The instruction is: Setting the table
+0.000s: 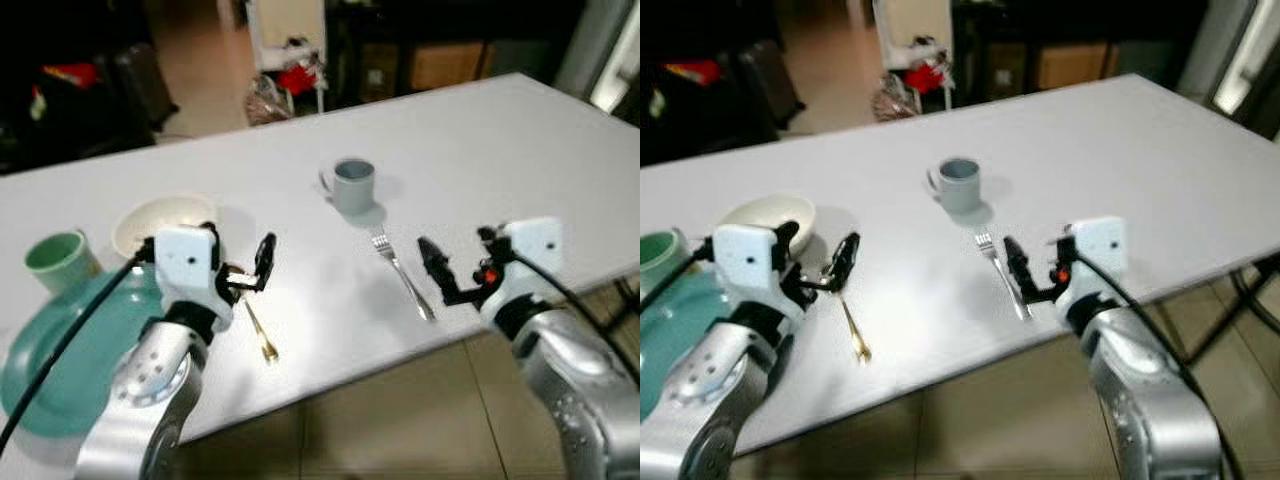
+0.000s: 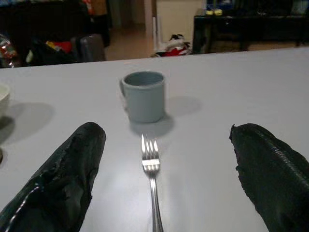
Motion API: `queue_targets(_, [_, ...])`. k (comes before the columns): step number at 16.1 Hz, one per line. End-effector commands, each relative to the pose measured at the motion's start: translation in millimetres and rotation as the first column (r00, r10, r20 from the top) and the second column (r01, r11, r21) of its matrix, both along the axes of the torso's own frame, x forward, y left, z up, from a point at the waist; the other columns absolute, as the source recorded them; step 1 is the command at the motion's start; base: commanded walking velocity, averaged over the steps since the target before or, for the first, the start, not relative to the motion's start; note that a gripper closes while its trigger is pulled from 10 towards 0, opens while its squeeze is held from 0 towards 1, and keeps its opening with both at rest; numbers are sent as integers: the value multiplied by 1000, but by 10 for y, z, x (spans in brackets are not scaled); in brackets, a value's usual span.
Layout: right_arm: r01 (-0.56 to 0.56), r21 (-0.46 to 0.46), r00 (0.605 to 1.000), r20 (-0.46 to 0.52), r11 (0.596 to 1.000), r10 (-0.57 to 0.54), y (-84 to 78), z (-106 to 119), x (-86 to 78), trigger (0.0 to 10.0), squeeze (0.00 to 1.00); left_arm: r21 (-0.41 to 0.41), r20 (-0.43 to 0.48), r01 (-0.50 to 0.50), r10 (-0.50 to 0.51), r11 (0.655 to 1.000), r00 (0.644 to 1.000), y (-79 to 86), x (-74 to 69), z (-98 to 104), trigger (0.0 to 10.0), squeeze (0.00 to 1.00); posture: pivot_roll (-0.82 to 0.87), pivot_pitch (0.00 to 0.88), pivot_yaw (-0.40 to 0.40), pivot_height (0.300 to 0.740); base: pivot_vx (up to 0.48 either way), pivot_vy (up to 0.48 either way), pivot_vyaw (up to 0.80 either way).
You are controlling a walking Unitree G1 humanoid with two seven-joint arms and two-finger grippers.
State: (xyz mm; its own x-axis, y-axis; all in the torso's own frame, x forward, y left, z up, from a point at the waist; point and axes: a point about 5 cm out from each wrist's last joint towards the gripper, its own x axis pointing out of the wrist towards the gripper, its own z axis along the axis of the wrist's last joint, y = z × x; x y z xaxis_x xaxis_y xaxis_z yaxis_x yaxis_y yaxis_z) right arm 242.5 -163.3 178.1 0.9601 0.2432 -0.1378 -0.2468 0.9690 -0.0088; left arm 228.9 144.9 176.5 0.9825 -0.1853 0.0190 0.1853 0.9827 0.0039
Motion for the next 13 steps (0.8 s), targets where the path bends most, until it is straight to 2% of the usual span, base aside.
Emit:
queue_targets(1, [-39,-6,999,-35,999,39,68,-19,16,10000,1000,15,-4,-10,10,1000,1000,64,-25,0,10000,0,-84,11,41,740,0,0,0])
queue_targets(3, [-62,-19,995,-84,998,61,68,-36,59,10000,1000,33,0,33,-33,999,999,70,-47,8,10000,0,-86,14,42,740,0,0,0])
queue_targets(4, [-66,-10,991,-119,998,65,49,-56,160,10000,1000,33,0,116,-116,993,993,55,-86,22,10000,0,-85,16,44,740,0,0,0])
queue_targets(7, [-53,-23,977,-206,998,47,14,-132,420,10000,1000,9,-40,224,-224,975,974,29,-85,6,10000,0,-90,22,52,740,0,0,0])
queue_targets(8, [-48,-47,974,-224,998,37,-1,-161,516,10000,1000,-5,-48,262,-262,965,964,21,-82,9,10000,682,-90,25,57,740,0,0,0])
queue_targets(9, [-60,-126,968,-250,990,27,-17,-206,655,10000,1000,10,-63,297,-295,955,953,28,-72,12,10000,1000,-92,28,60,740,0,0,0])
queue_targets(10, [-62,-146,965,-263,987,21,-24,-221,707,10000,1000,20,-71,317,-315,948,946,28,-74,10,10000,1000,-92,29,61,740,0,0,0])
queue_targets(11, [-75,-207,948,-318,975,5,-48,-276,814,10000,1000,42,-91,349,-344,936,934,33,-80,2,10000,1000,-89,31,61,740,0,0,0])
queue_targets(12, [-81,-262,934,-357,962,-18,-85,-322,905,10000,0,58,-110,374,-367,925,924,39,-94,-3,10000,745,-85,33,57,740,0,0,0])
queue_targets(13, [-99,-244,918,-396,965,-6,-100,-366,973,10000,0,62,-133,405,-395,912,909,47,-128,-10,10000,0,-80,37,52,740,0,0,0])
